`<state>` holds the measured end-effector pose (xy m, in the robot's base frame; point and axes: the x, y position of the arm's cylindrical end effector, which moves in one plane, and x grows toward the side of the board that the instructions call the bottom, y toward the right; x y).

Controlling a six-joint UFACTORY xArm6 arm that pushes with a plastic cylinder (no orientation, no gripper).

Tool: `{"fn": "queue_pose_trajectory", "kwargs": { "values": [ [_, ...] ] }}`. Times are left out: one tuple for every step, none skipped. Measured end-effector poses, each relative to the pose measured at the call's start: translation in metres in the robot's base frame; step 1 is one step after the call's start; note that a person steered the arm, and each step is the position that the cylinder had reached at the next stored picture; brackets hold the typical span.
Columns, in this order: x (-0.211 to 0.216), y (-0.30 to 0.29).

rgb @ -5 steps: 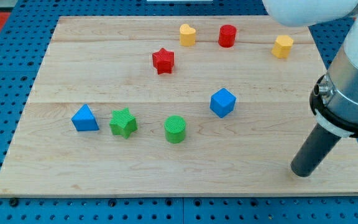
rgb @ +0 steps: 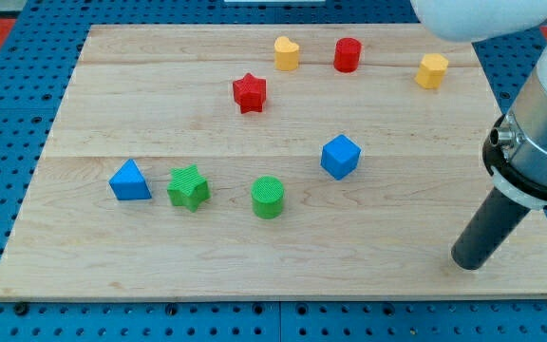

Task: Move your arm below yellow hexagon

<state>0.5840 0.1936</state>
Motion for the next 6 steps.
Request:
{"fn": "queue_pose_trajectory", "kwargs": {
  "values": [
    [-0.012,0.001],
    [-0.028,-0.012],
    [-0.044,-0.035],
    [-0.094,-0.020],
    [-0.136,0.019],
    [-0.188,0.028]
  ]
}}
